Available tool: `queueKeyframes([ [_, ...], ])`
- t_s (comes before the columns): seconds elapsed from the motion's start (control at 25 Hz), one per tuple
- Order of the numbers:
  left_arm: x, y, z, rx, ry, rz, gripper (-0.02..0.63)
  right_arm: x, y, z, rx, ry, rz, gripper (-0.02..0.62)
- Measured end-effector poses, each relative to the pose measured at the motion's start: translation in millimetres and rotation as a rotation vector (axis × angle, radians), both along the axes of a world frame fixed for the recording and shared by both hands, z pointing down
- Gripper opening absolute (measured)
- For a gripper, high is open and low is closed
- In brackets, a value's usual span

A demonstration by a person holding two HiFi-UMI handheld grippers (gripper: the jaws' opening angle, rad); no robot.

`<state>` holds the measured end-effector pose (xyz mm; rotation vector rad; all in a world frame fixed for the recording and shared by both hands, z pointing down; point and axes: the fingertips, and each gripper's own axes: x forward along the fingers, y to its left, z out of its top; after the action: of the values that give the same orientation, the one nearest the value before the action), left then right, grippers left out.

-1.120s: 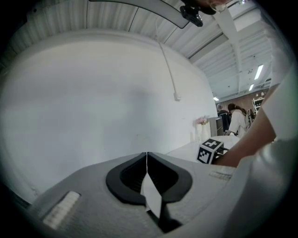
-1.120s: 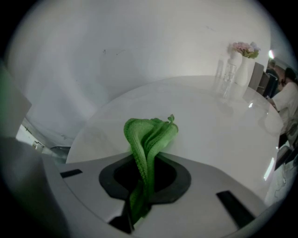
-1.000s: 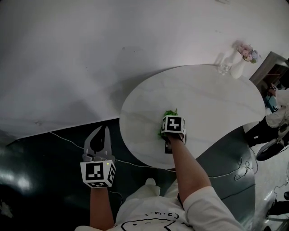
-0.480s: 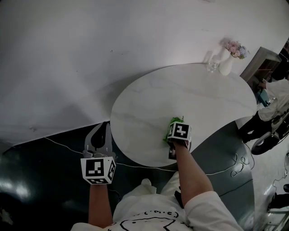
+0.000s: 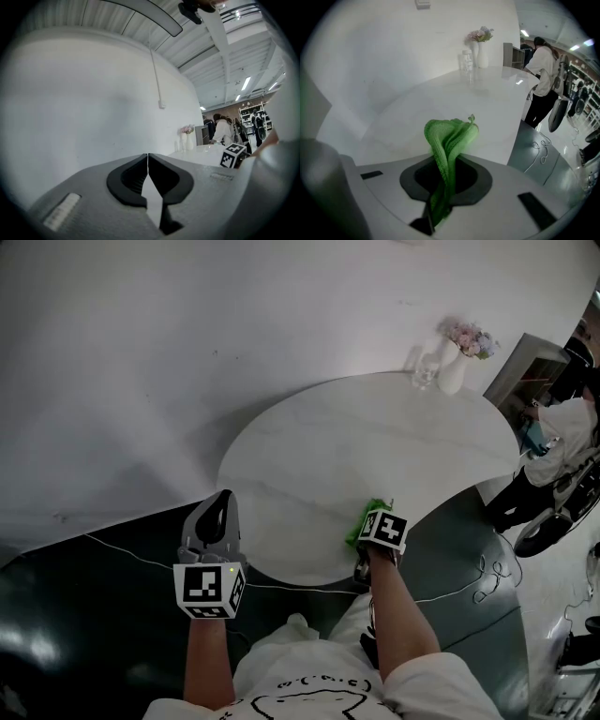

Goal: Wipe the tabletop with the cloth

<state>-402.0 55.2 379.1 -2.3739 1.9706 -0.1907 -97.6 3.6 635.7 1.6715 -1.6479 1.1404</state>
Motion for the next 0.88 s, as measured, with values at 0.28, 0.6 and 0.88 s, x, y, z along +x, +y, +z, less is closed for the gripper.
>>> queueKeyframes([
  [0.28, 5, 3, 7, -0.007, -0.003, 0.008, 0.020, 18, 13, 1, 0.014, 0.035, 0.034, 0.043],
  [0.6, -3, 4, 10, -0.015, 0.006, 0.009, 0.020, 45, 34, 0, 0.007, 0.061, 0.105, 0.043],
  [0.88, -18, 0, 7, -0.020, 0.003, -0.006, 0.020, 71, 53, -5, -0.037, 0.060, 0.170, 0.041],
])
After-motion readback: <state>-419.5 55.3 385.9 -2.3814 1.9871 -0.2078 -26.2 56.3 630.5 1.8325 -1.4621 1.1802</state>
